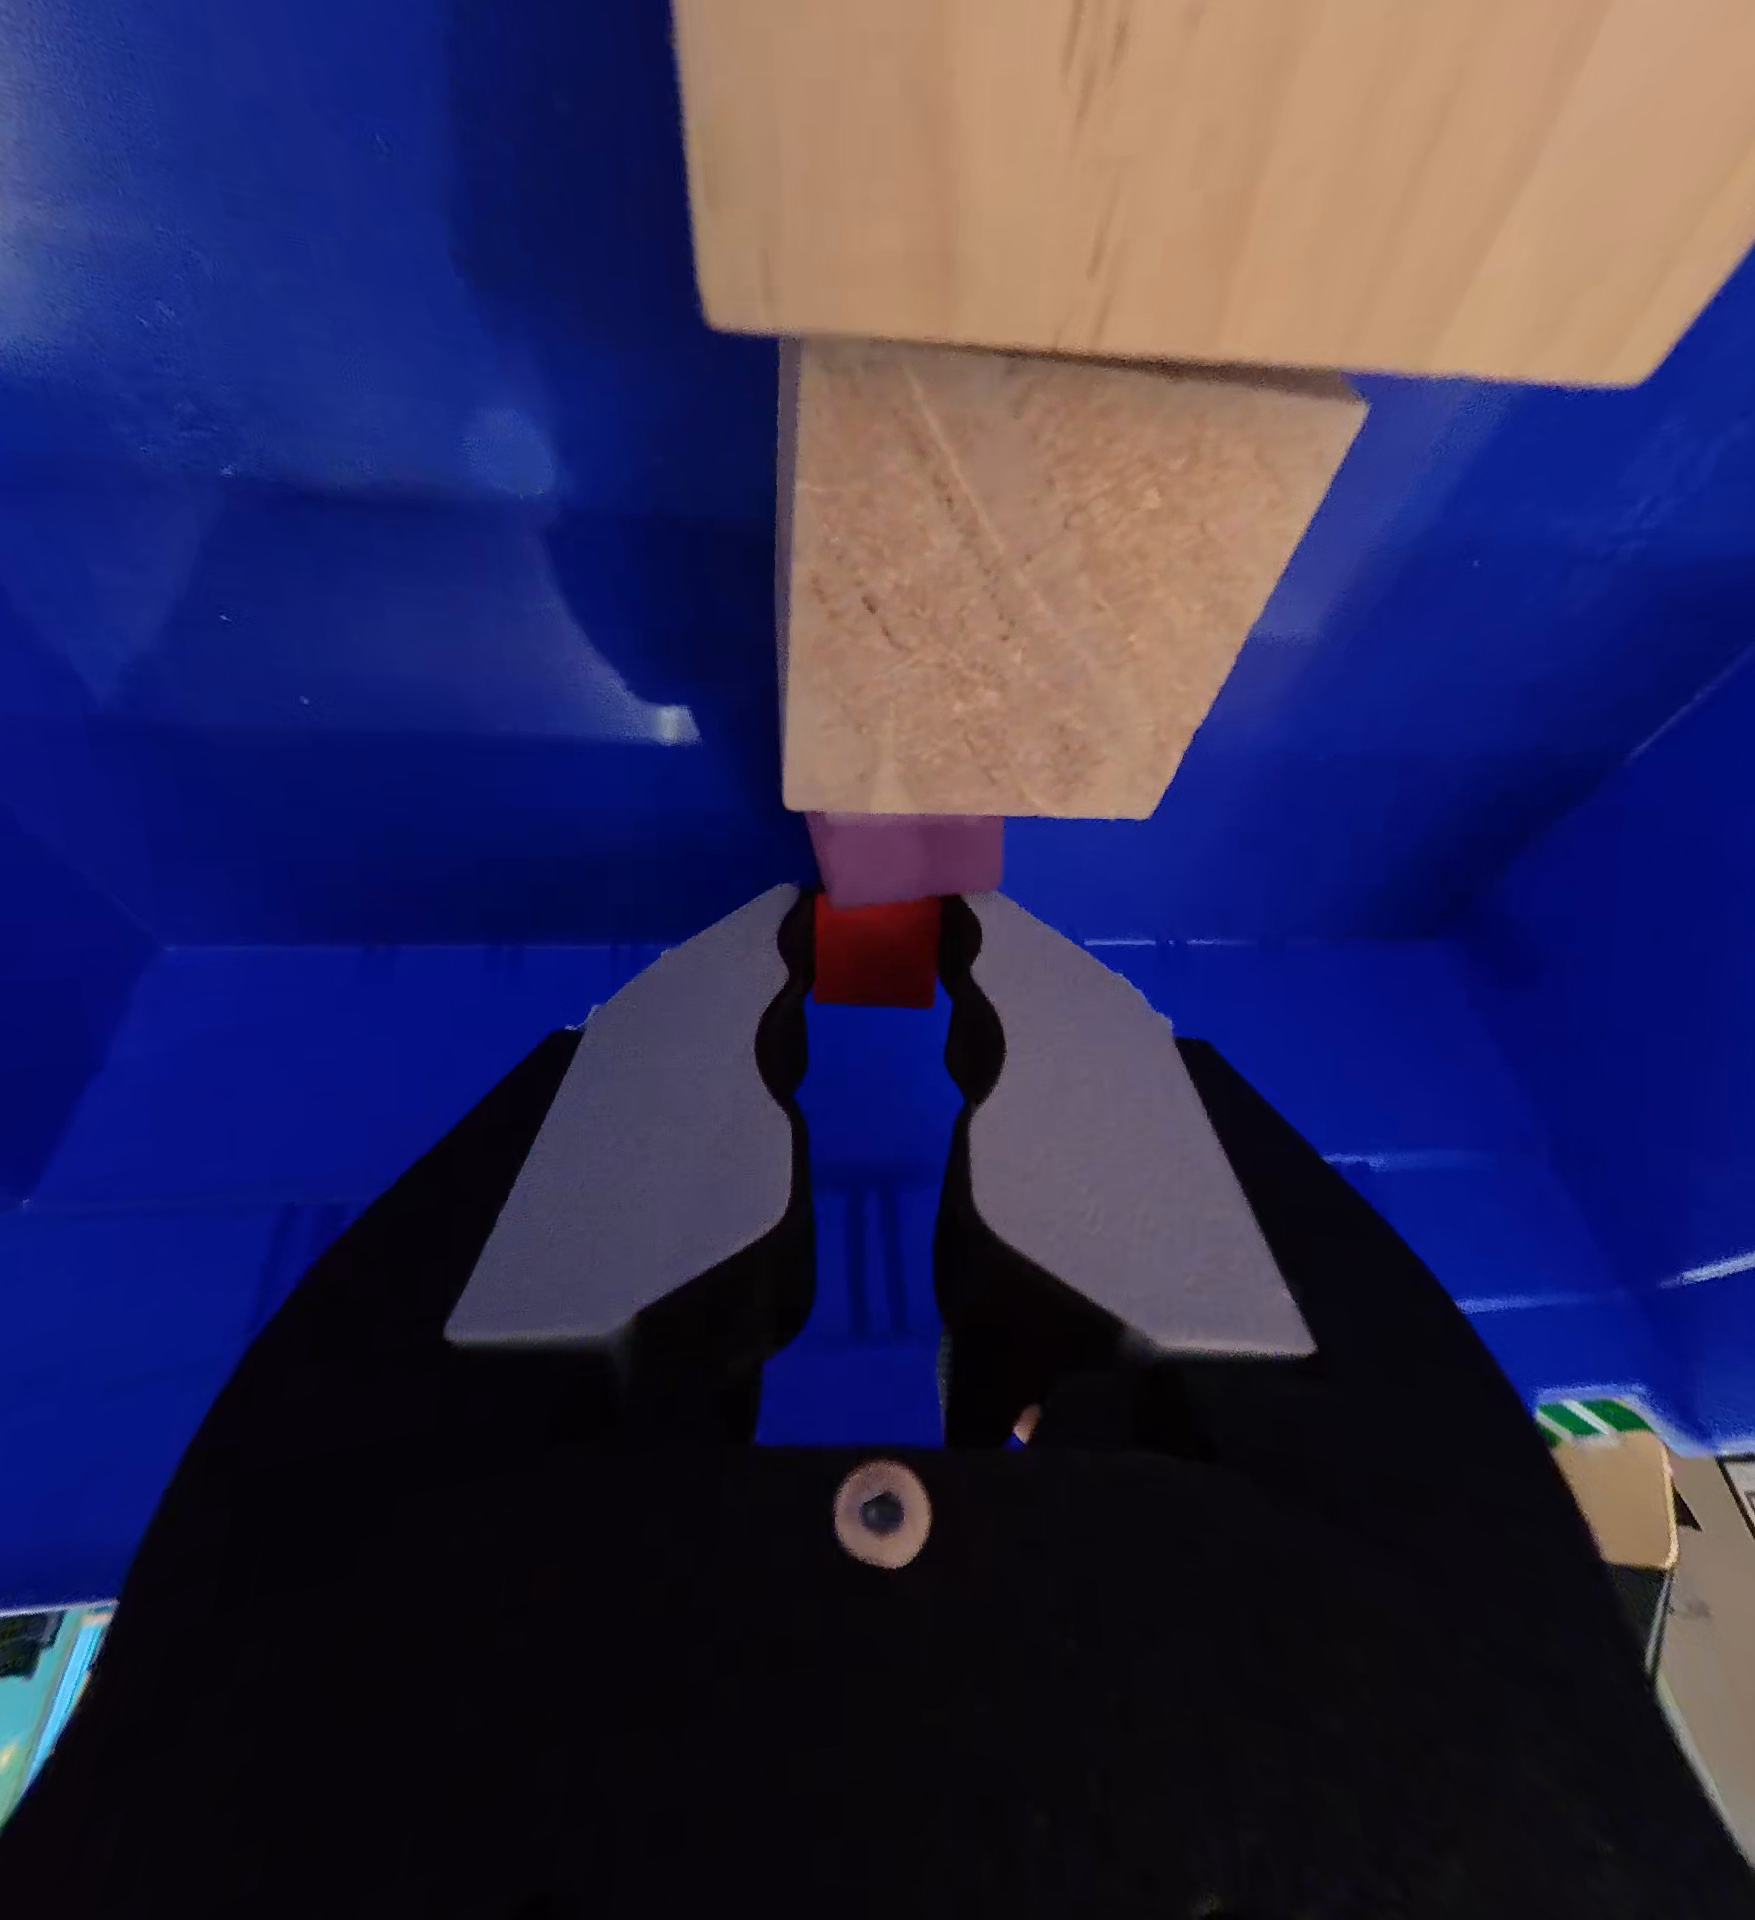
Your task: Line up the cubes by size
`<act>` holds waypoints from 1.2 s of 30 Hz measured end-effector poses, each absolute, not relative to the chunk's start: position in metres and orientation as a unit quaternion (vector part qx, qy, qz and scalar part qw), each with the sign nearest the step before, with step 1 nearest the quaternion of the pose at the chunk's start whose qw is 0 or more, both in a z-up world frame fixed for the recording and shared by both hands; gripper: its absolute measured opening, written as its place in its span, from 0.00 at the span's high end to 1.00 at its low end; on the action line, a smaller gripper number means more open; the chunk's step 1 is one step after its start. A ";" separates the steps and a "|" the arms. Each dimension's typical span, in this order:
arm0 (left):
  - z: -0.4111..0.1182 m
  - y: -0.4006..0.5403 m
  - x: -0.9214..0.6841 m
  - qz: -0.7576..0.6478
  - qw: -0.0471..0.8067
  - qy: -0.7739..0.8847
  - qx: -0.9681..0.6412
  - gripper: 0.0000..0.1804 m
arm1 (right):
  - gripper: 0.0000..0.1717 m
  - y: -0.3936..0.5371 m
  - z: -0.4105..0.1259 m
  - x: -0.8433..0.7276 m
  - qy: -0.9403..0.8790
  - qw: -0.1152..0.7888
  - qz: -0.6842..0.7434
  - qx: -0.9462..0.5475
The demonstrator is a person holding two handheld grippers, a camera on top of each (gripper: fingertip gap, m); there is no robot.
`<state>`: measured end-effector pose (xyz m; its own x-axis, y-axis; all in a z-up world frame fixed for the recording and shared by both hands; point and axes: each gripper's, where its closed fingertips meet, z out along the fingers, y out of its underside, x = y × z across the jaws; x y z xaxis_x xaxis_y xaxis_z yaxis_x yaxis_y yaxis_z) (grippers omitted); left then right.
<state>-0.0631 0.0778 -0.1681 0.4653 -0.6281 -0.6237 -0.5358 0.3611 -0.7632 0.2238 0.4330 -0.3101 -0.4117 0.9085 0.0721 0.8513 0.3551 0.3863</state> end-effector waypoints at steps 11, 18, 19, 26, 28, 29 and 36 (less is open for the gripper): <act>-0.164 0.079 -0.067 -0.034 0.647 0.512 -0.564 0.91 | 0.80 0.433 -0.312 0.224 0.813 0.084 0.186 0.545; -0.166 0.083 -0.070 -0.033 0.648 0.506 -0.568 0.90 | 0.76 0.434 -0.272 0.217 0.804 0.033 0.195 0.561; -0.166 0.083 -0.071 -0.035 0.648 0.504 -0.570 0.89 | 0.76 0.432 -0.261 0.215 0.801 0.019 0.196 0.565; -0.172 0.094 -0.080 -0.033 0.644 0.484 -0.591 0.88 | 0.77 0.389 -0.189 0.198 0.765 -0.143 0.183 0.600; -0.179 0.099 -0.084 -0.024 0.640 0.477 -0.602 0.88 | 0.78 0.367 -0.178 0.199 0.750 -0.186 0.173 0.610; -0.183 0.099 -0.084 -0.027 0.636 0.478 -0.606 0.88 | 0.79 0.354 -0.174 0.198 0.740 -0.212 0.159 0.619; -0.202 0.111 -0.106 -0.012 0.623 0.410 -0.666 0.82 | 0.82 0.255 -0.178 0.154 0.674 -0.361 -0.009 0.645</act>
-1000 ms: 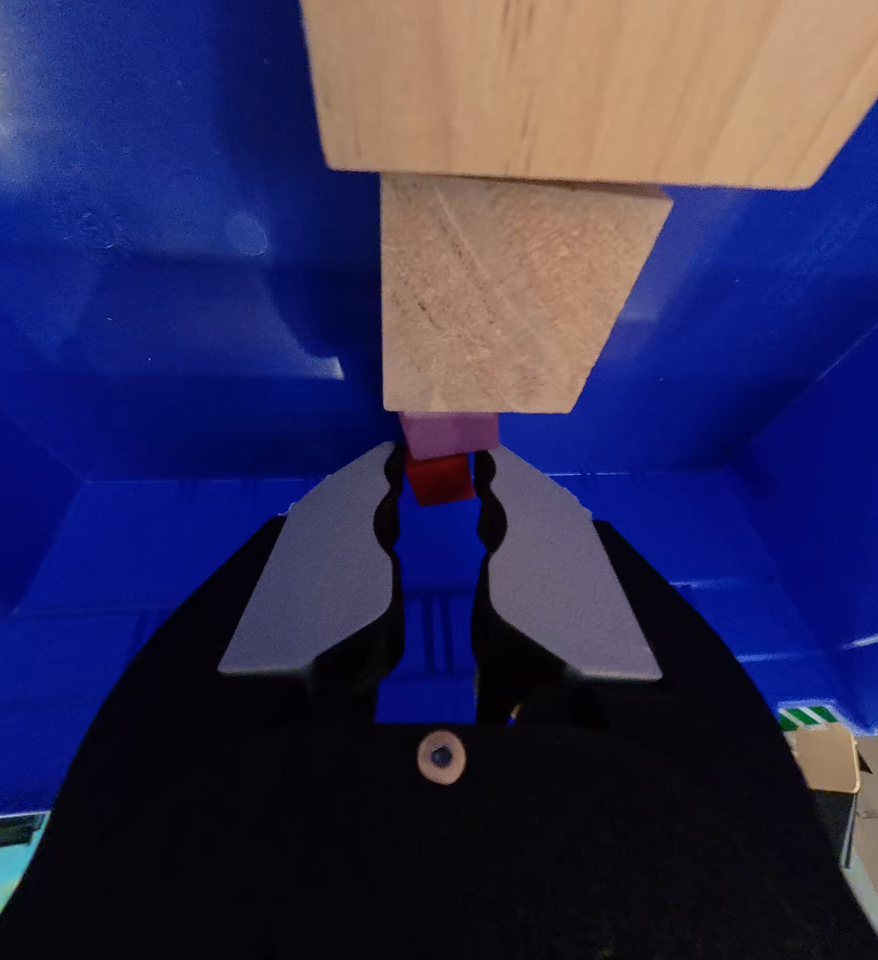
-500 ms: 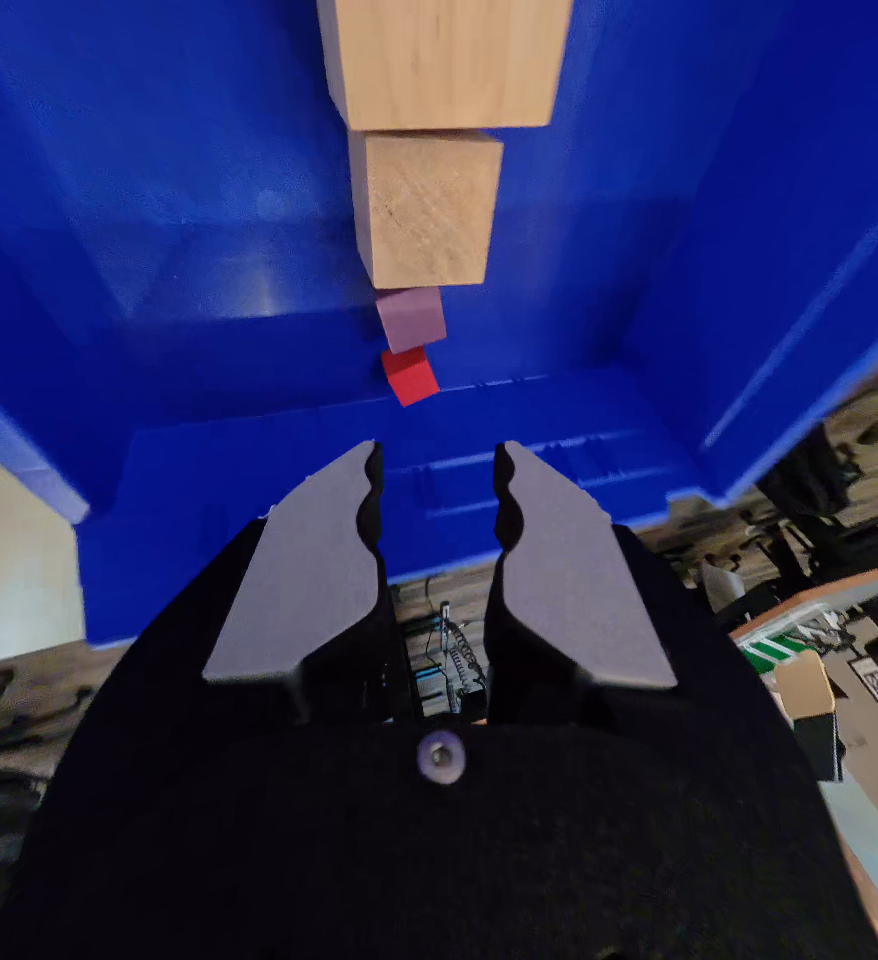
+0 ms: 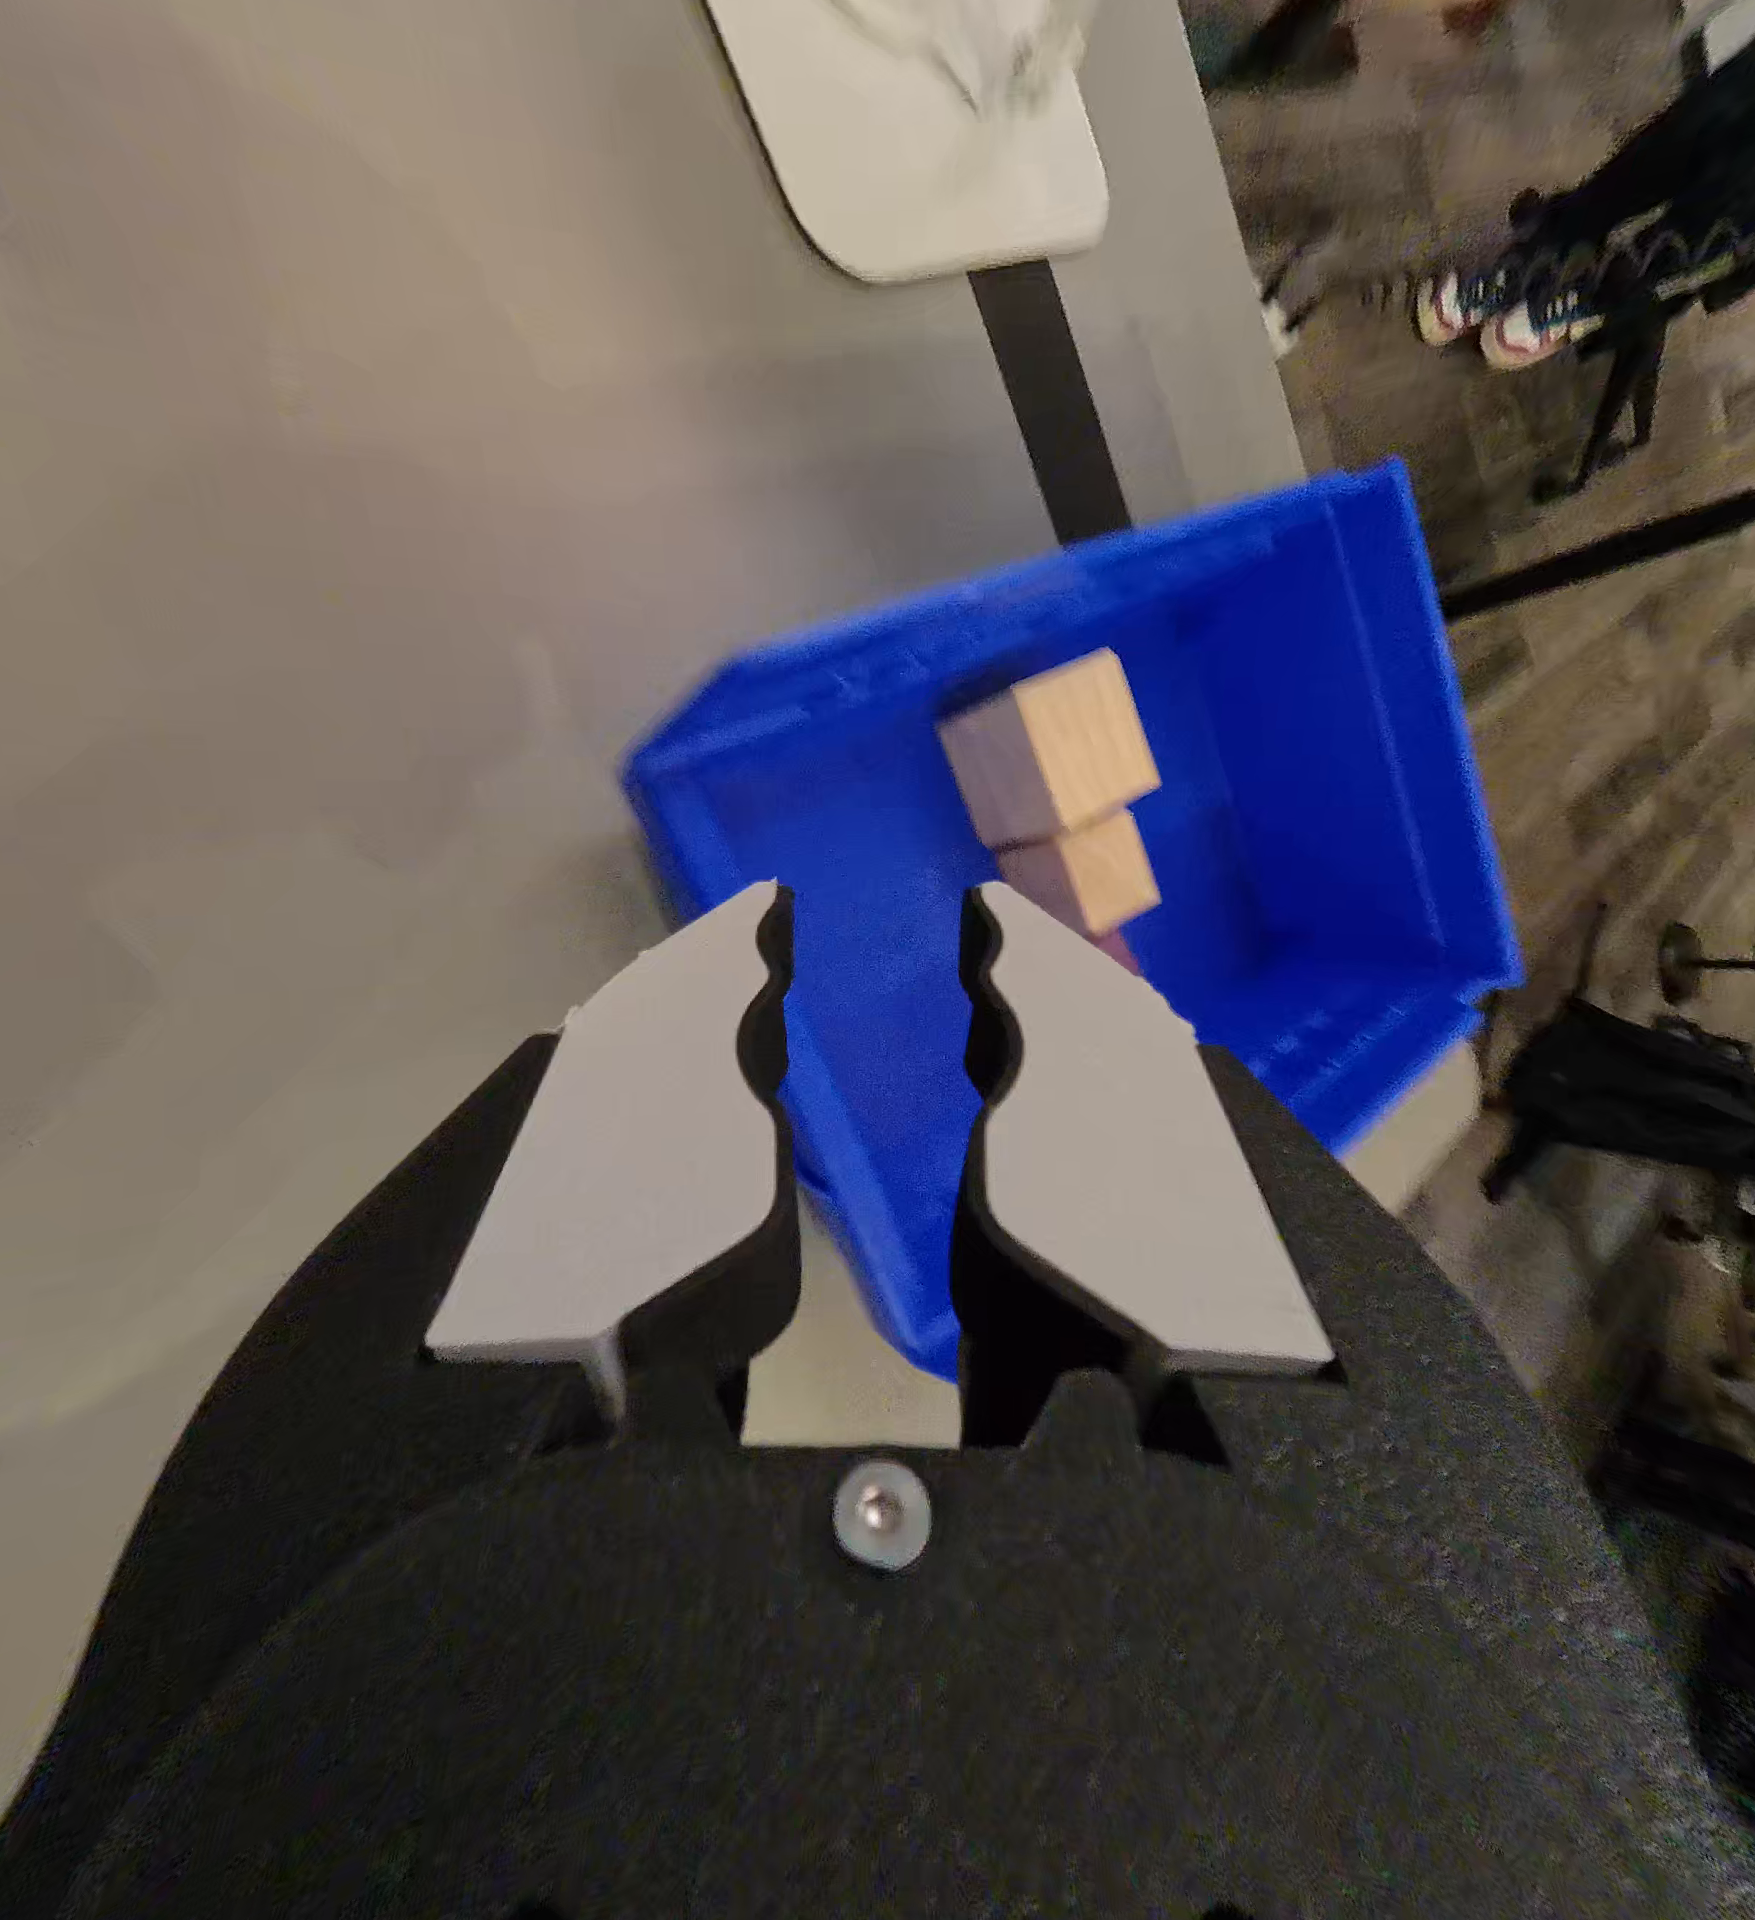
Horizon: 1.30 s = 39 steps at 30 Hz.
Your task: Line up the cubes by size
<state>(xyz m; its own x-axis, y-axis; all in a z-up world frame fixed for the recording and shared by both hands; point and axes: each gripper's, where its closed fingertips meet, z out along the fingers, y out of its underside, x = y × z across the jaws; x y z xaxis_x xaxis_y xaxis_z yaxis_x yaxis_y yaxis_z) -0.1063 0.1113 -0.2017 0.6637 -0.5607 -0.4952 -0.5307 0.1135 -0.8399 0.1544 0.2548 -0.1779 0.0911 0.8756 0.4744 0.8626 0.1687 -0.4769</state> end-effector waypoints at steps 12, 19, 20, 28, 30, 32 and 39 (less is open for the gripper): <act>-0.244 0.113 -0.171 0.046 0.548 0.157 -0.820 0.51 | 0.84 0.142 -0.231 0.046 -0.564 0.438 0.191 -0.673; -0.271 0.115 -0.196 0.091 0.504 0.078 -0.855 0.34 | 0.80 0.146 -0.243 -0.002 -0.469 0.473 0.251 -0.702; -0.275 0.117 -0.199 0.096 0.499 0.070 -0.858 0.32 | 0.78 0.146 -0.244 -0.009 -0.455 0.469 0.268 -0.708; -0.281 0.130 -0.198 0.078 0.491 0.032 -0.867 0.26 | 0.66 0.180 -0.260 -0.029 -0.412 0.518 0.200 -0.722; -0.281 0.131 -0.200 0.082 0.492 0.031 -0.866 0.24 | 0.63 0.190 -0.264 -0.027 -0.393 0.517 0.180 -0.739; -0.280 0.130 -0.201 0.077 0.495 0.025 -0.865 0.24 | 0.61 0.189 -0.260 -0.030 -0.384 0.529 0.176 -0.736; -0.281 0.133 -0.204 0.063 0.491 0.010 -0.869 0.23 | 0.60 0.198 -0.265 -0.027 -0.348 0.536 0.128 -0.758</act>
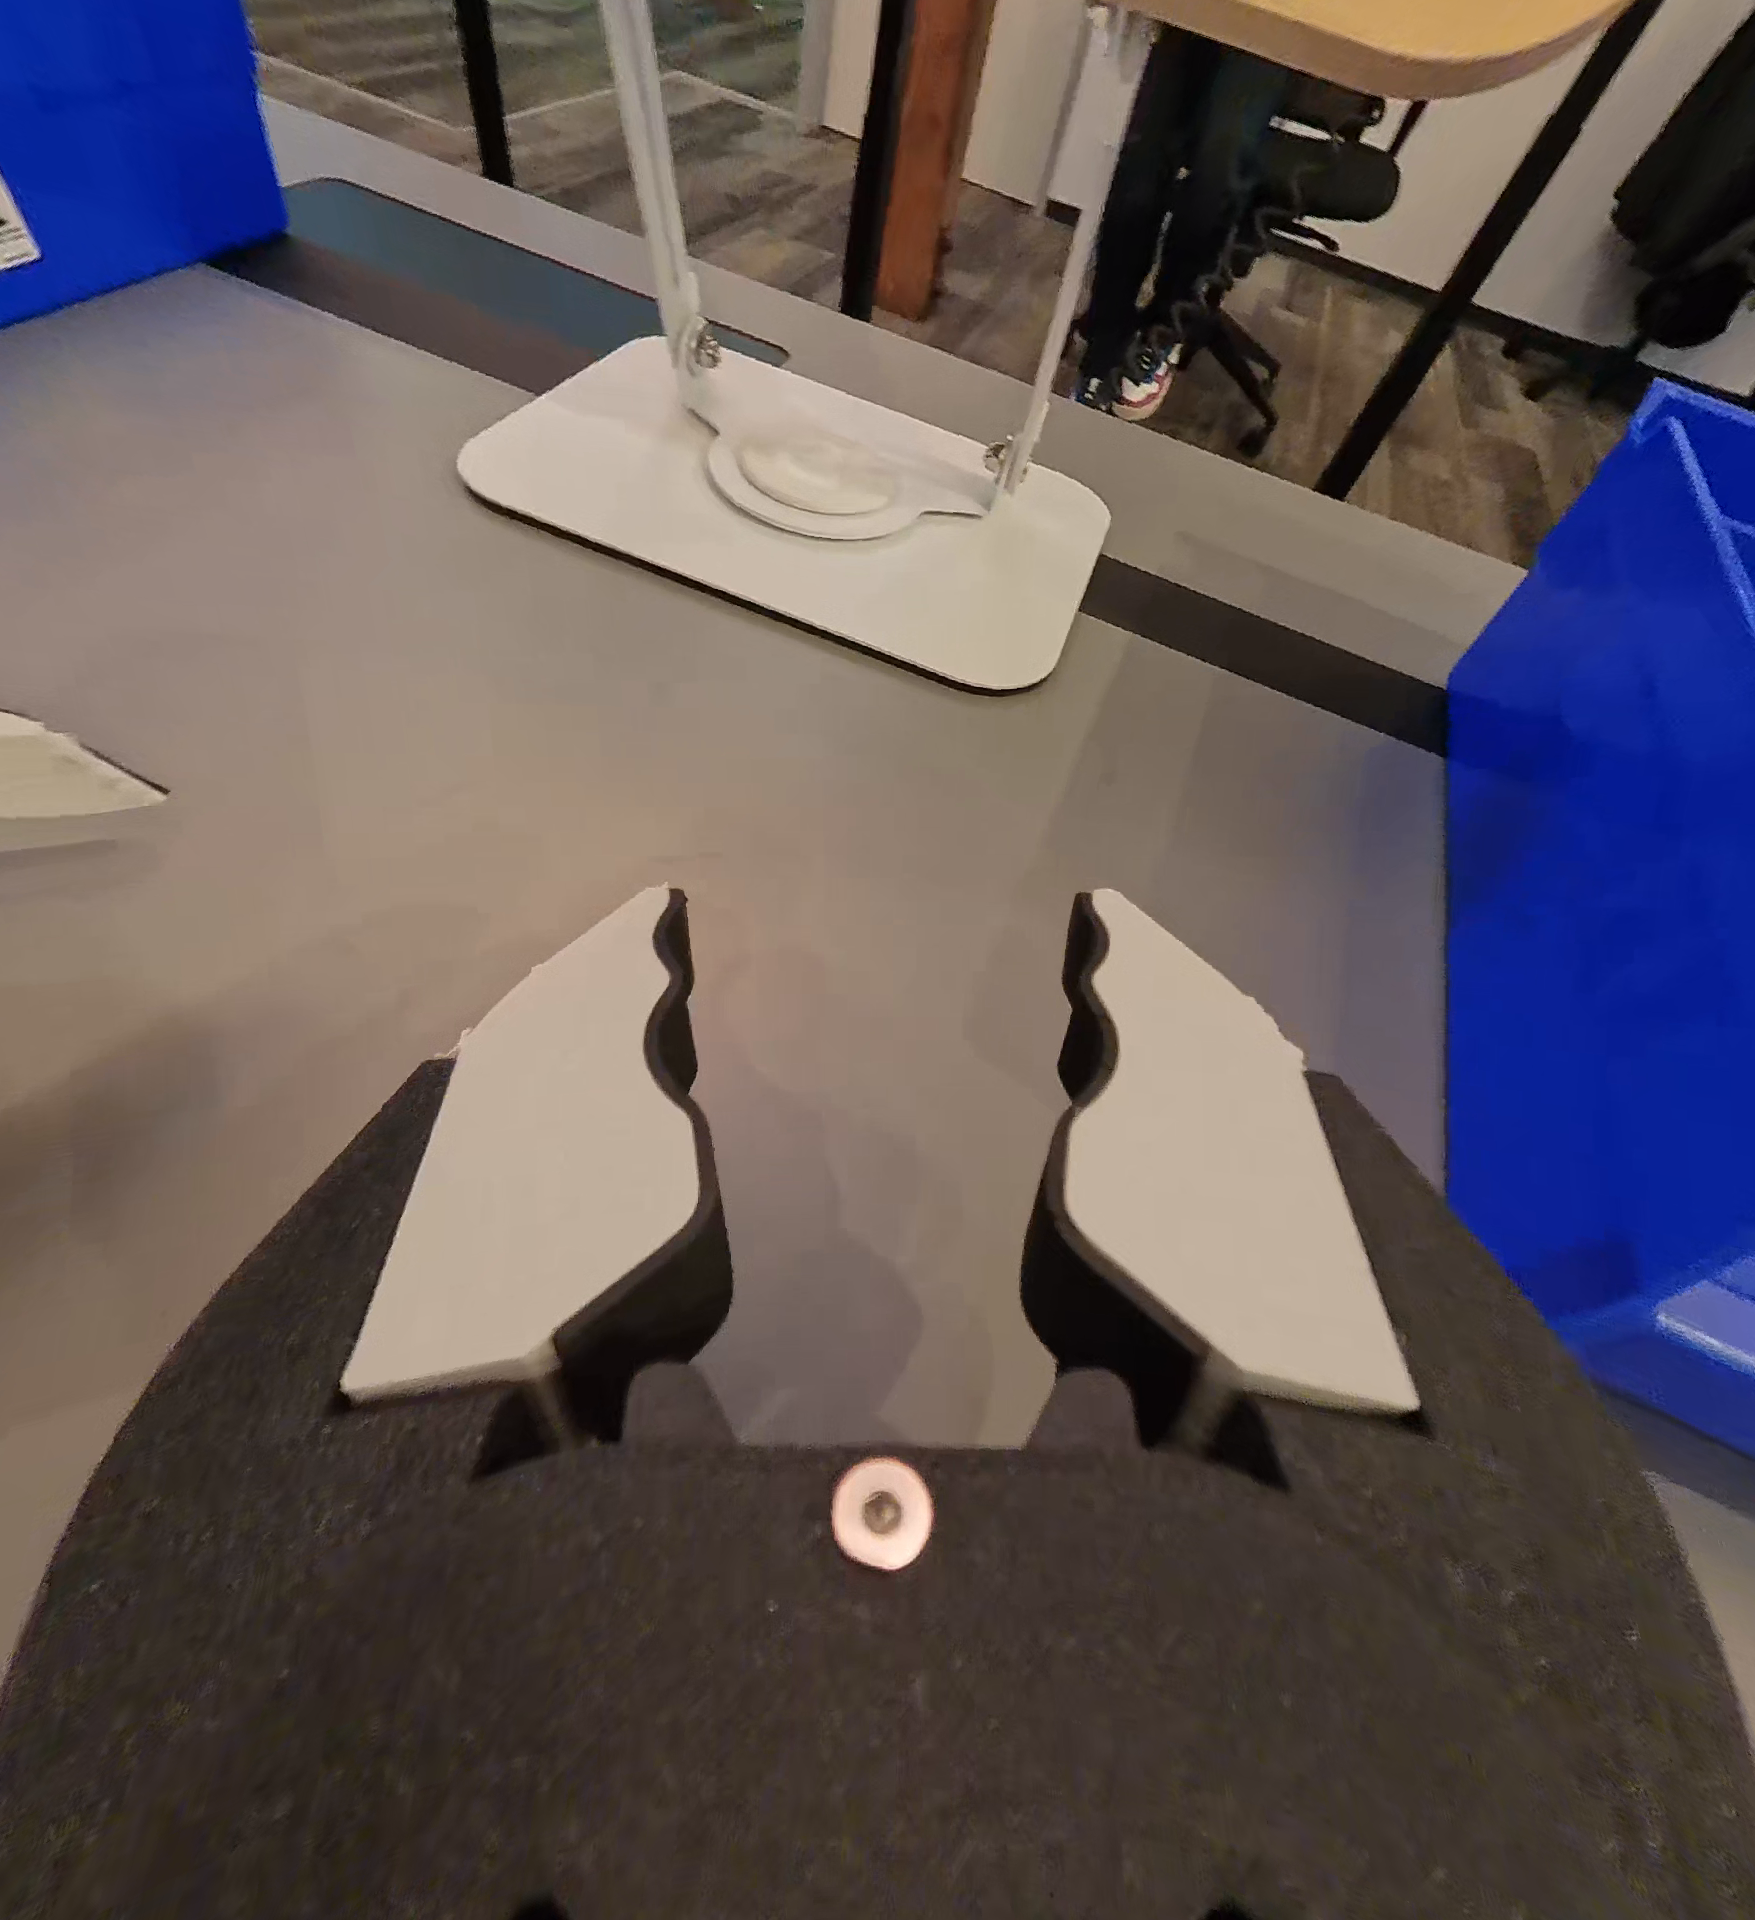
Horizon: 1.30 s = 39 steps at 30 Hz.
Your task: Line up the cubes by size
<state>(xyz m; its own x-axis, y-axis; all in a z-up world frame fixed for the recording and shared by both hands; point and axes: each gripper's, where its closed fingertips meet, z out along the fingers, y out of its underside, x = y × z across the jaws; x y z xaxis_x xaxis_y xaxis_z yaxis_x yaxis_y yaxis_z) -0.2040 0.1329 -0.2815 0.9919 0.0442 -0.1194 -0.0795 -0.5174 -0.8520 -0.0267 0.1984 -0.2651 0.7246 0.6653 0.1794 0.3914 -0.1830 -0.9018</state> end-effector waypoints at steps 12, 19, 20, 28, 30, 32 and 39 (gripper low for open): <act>-0.272 0.127 -0.206 0.023 0.519 -0.003 -0.854 0.31 | 0.64 0.195 -0.262 -0.026 -0.356 0.549 0.122 -0.746; -0.267 0.121 -0.195 0.007 0.535 0.032 -0.844 0.43 | 0.65 0.192 -0.261 -0.015 -0.355 0.542 0.147 -0.748; -0.266 0.122 -0.193 0.006 0.538 0.035 -0.842 0.43 | 0.65 0.192 -0.261 -0.012 -0.352 0.541 0.151 -0.749; -0.259 0.119 -0.202 0.022 0.546 0.060 -0.835 0.43 | 0.64 0.191 -0.255 -0.009 -0.352 0.539 0.190 -0.741; -0.242 0.106 -0.221 0.039 0.559 0.046 -0.827 0.43 | 0.65 0.189 -0.237 0.005 -0.366 0.572 0.170 -0.715; -0.216 0.085 -0.251 0.064 0.586 0.023 -0.808 0.45 | 0.62 0.194 -0.215 0.032 -0.351 0.604 0.146 -0.701; -0.166 0.013 -0.419 0.194 0.591 -0.104 -0.776 0.36 | 0.57 0.262 -0.165 0.198 -0.189 0.661 0.058 -0.724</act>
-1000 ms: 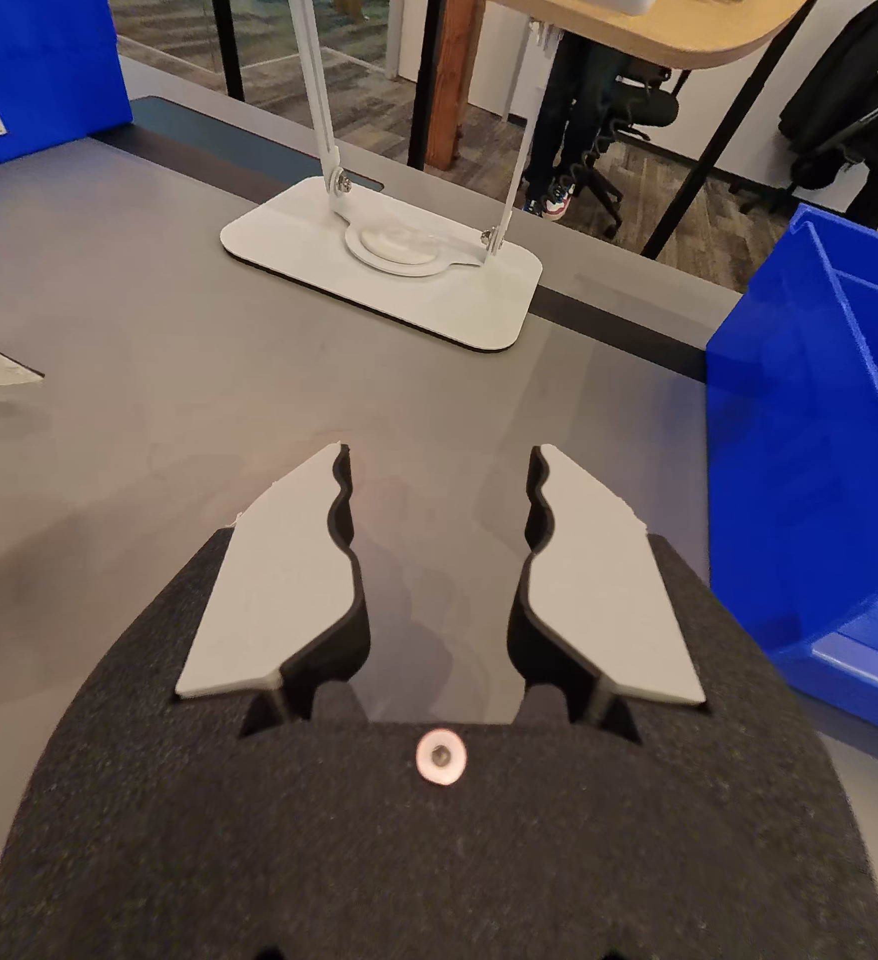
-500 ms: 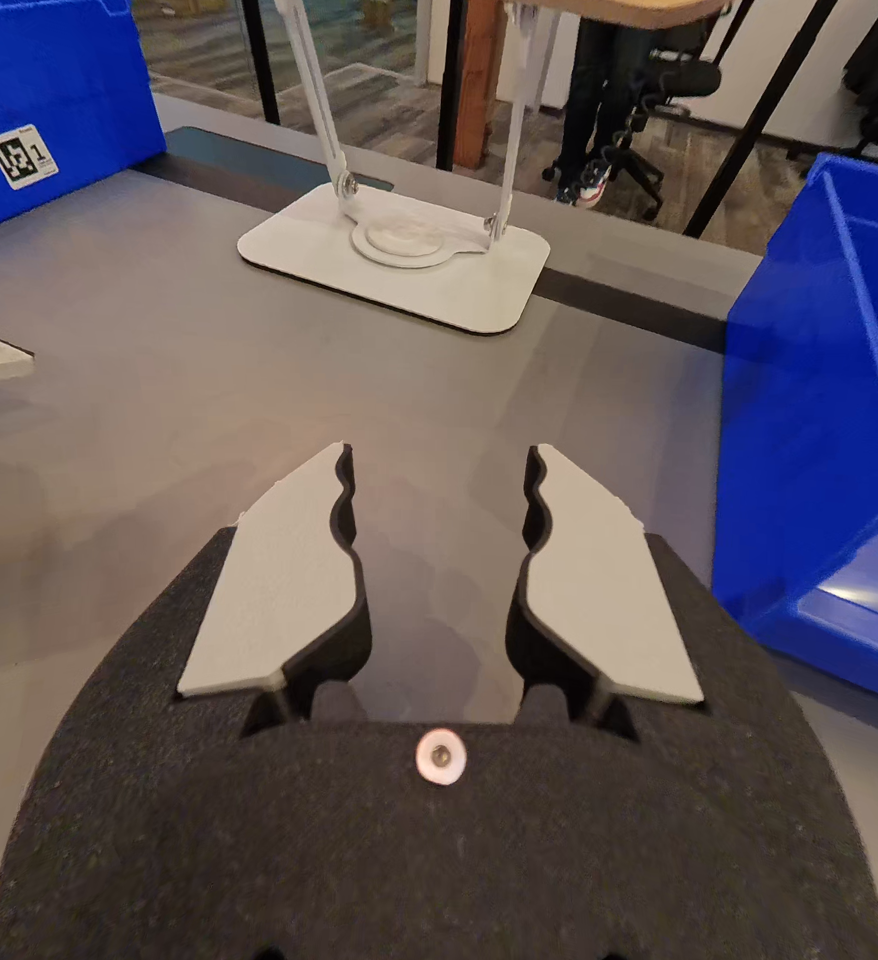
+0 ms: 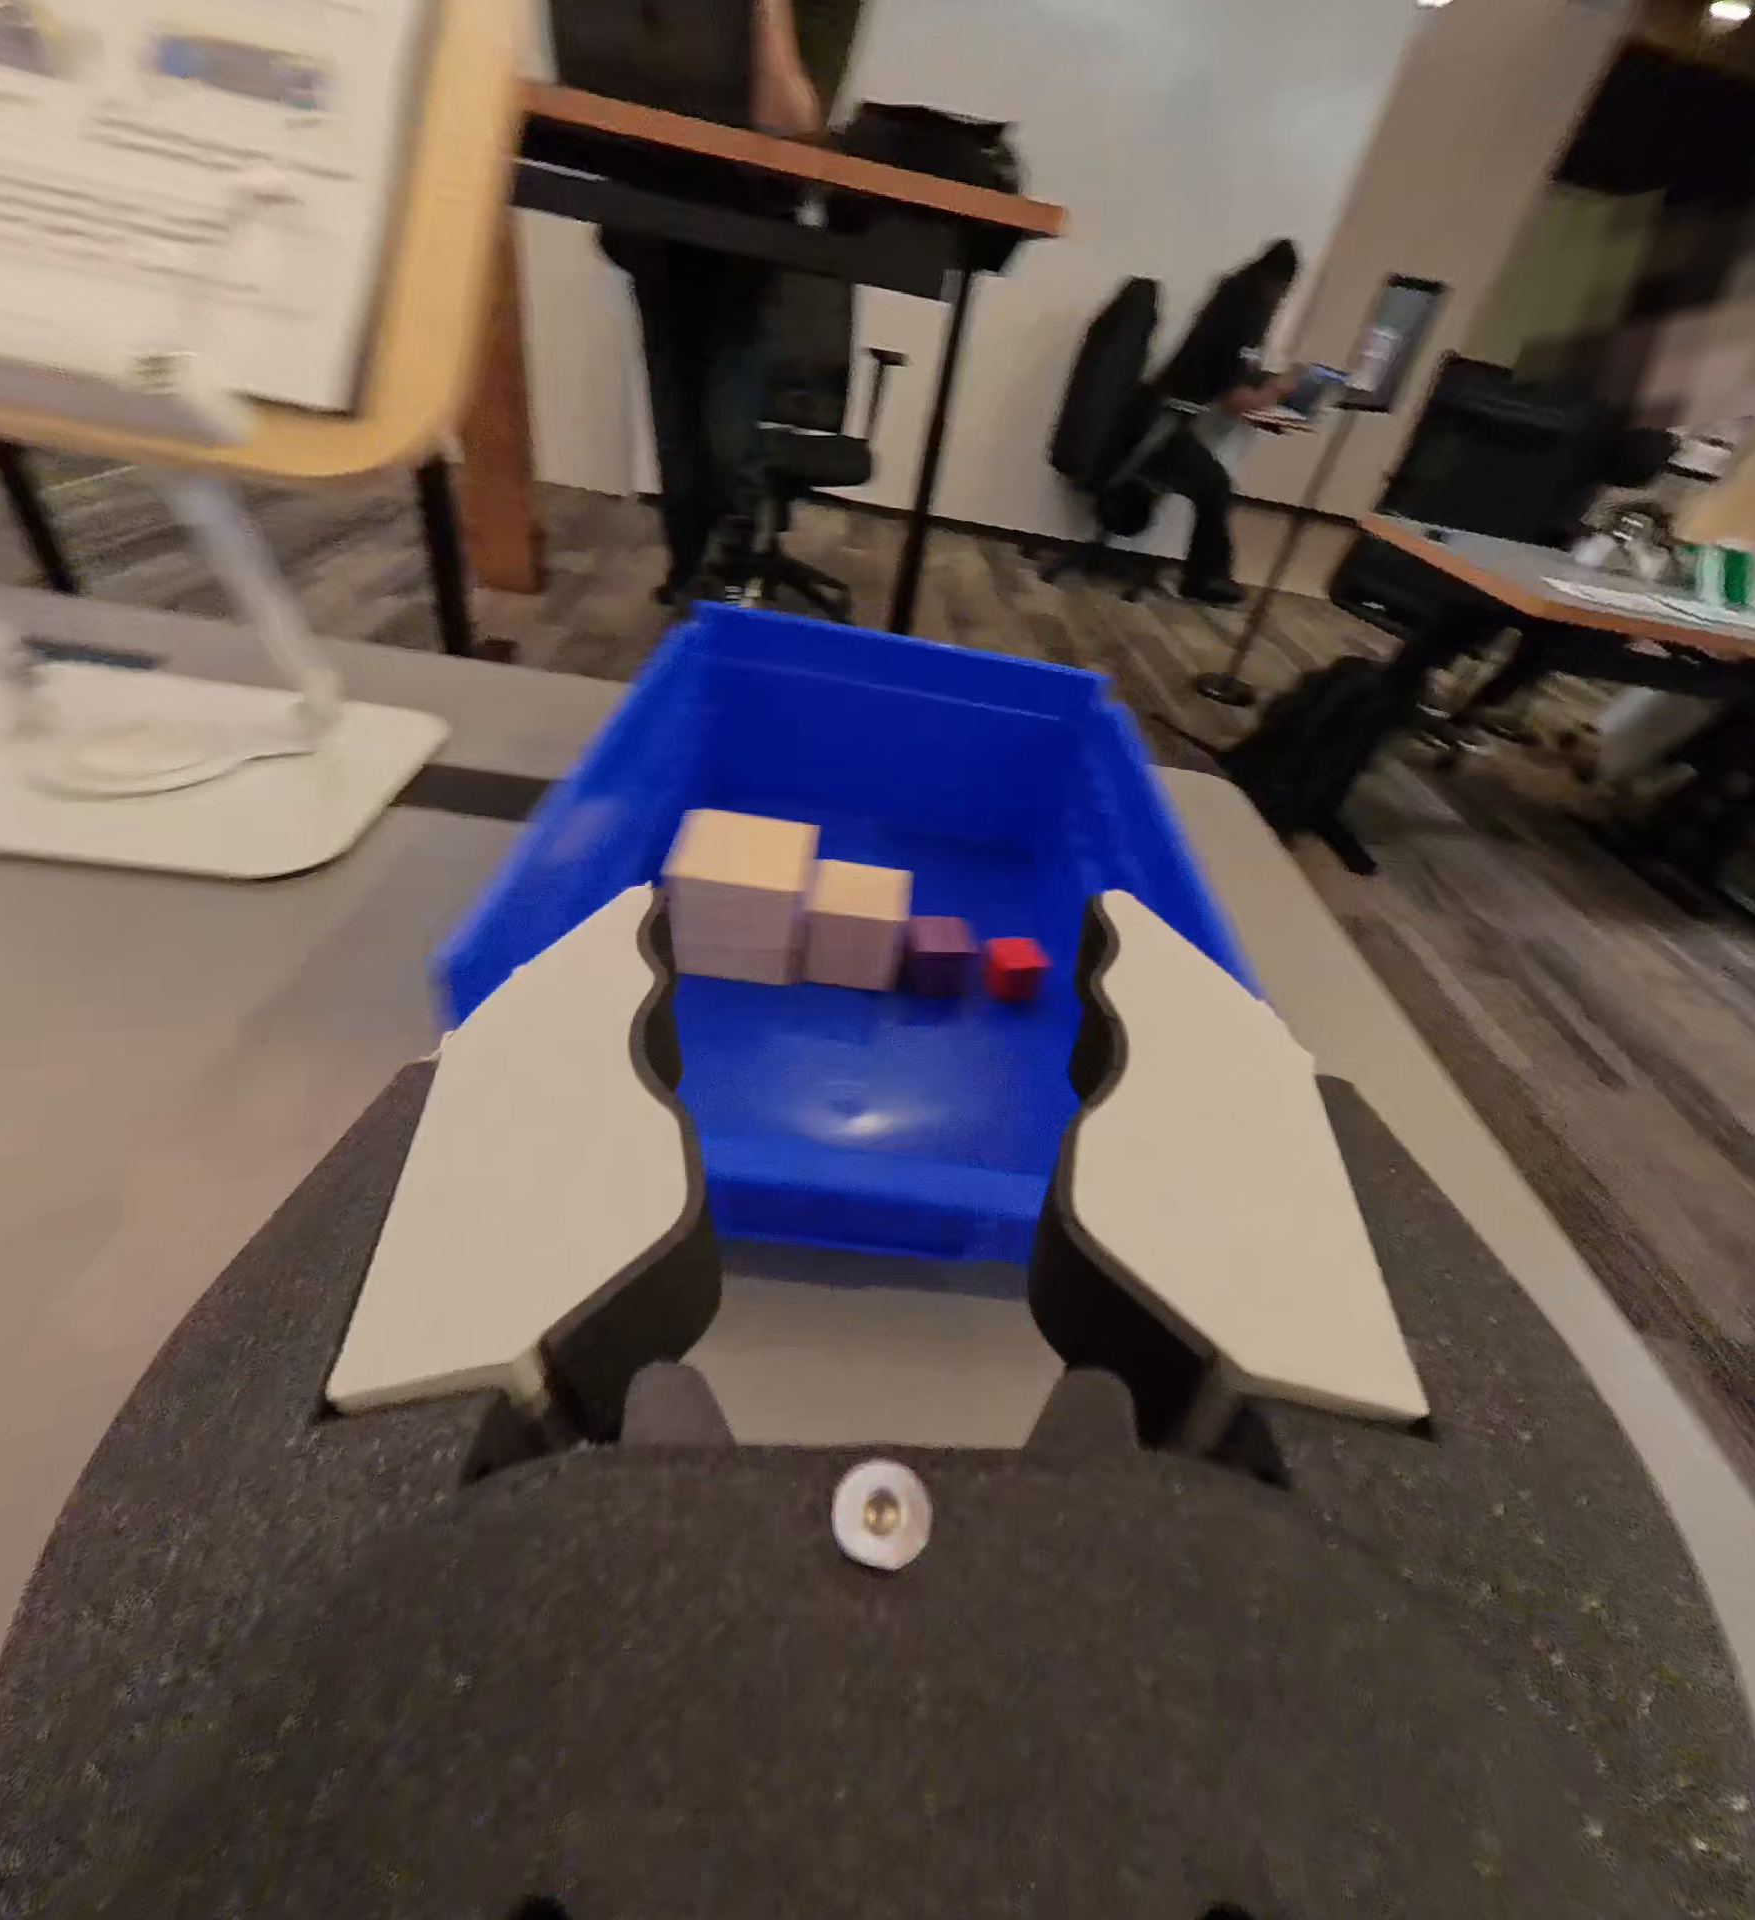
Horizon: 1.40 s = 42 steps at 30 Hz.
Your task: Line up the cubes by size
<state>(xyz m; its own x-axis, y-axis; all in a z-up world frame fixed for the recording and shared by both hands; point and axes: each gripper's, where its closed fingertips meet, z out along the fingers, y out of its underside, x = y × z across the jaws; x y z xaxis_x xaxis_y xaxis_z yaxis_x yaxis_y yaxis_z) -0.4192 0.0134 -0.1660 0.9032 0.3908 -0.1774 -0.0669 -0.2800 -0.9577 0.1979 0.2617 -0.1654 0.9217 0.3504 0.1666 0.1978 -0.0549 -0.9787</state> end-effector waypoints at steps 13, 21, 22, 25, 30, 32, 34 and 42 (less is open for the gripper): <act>-0.237 0.002 -0.571 0.186 0.484 -0.230 -0.823 0.33 | 0.57 0.359 -0.219 0.303 -0.112 0.592 0.015 -0.798; -0.254 0.026 -0.573 0.164 0.467 -0.198 -0.846 0.58 | 0.74 0.372 -0.240 0.290 -0.149 0.557 0.010 -0.817; -0.254 0.029 -0.572 0.156 0.465 -0.193 -0.850 0.63 | 0.75 0.373 -0.241 0.289 -0.145 0.557 0.019 -0.818; -0.255 0.039 -0.566 0.141 0.469 -0.178 -0.854 0.79 | 0.81 0.375 -0.243 0.286 -0.151 0.549 0.034 -0.822; -0.255 0.042 -0.569 0.146 0.465 -0.170 -0.856 0.93 | 0.94 0.377 -0.246 0.277 -0.170 0.535 0.049 -0.826; -0.255 0.042 -0.569 0.145 0.467 -0.167 -0.856 0.94 | 0.95 0.378 -0.246 0.275 -0.170 0.533 0.058 -0.827; -0.255 0.043 -0.569 0.136 0.473 -0.171 -0.854 0.95 | 0.97 0.377 -0.246 0.273 -0.168 0.531 0.080 -0.827; -0.251 0.046 -0.560 0.121 0.498 -0.159 -0.844 0.97 | 0.99 0.370 -0.246 0.269 -0.183 0.522 0.094 -0.828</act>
